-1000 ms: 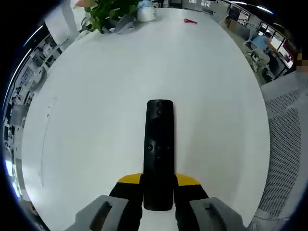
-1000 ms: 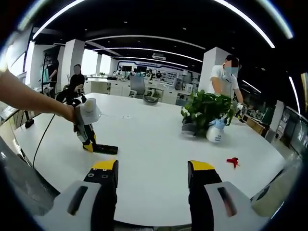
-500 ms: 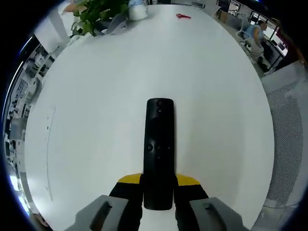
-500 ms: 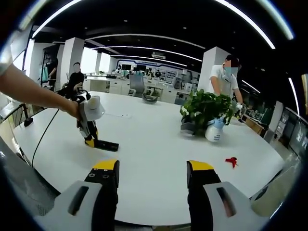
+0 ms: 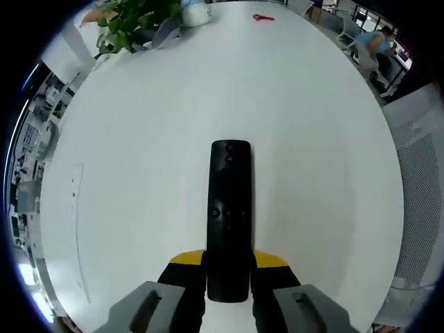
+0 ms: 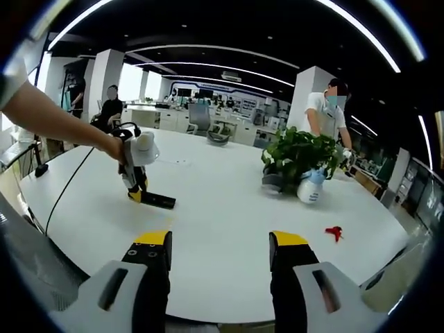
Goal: Press the specified remote control buttons in sequence, fully releasing each button before pressing the next.
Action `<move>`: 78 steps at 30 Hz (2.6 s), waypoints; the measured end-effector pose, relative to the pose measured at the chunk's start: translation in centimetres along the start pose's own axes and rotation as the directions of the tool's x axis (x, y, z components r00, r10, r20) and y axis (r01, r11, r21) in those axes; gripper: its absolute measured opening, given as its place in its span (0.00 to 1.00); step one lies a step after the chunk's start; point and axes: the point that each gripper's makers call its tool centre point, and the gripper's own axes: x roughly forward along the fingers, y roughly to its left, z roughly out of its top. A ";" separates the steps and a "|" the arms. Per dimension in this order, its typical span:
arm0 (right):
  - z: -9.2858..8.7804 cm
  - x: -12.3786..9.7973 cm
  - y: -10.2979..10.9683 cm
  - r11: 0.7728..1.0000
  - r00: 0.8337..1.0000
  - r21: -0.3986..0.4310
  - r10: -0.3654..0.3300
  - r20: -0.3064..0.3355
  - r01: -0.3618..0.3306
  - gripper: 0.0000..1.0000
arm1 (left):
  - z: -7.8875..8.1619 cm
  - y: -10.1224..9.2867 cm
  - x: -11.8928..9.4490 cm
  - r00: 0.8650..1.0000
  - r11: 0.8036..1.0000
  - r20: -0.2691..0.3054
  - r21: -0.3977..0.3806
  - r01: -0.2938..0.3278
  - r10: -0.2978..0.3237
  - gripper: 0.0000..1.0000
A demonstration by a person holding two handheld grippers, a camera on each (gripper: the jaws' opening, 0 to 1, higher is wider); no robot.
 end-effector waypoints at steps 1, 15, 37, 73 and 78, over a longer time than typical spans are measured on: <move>0.0 0.0 0.0 1.000 1.000 -0.001 -0.001 -0.003 0.001 0.58 | 0.0 0.2 0.0 1.000 1.000 -0.001 -0.002 0.000 0.000 0.24; -0.4 0.1 -0.3 1.000 1.000 -0.009 -0.021 -0.023 0.020 0.59 | 0.3 2.0 0.3 0.999 1.000 -0.036 0.023 0.011 -0.010 0.24; -0.6 0.1 -0.8 0.999 0.998 -0.006 -0.049 -0.034 0.048 0.57 | 0.4 1.7 0.6 0.988 0.996 -0.150 0.074 0.056 -0.044 0.25; -0.1 0.0 -1.1 0.998 0.998 0.002 -0.056 -0.005 0.056 0.60 | -1.4 2.6 -3.5 0.922 0.871 0.128 -0.396 -0.291 0.366 0.77; 0.0 0.0 -0.9 0.999 0.999 0.006 -0.044 0.002 0.044 0.62 | -1.0 1.4 -5.9 0.892 0.839 0.217 -0.480 -0.256 0.396 0.85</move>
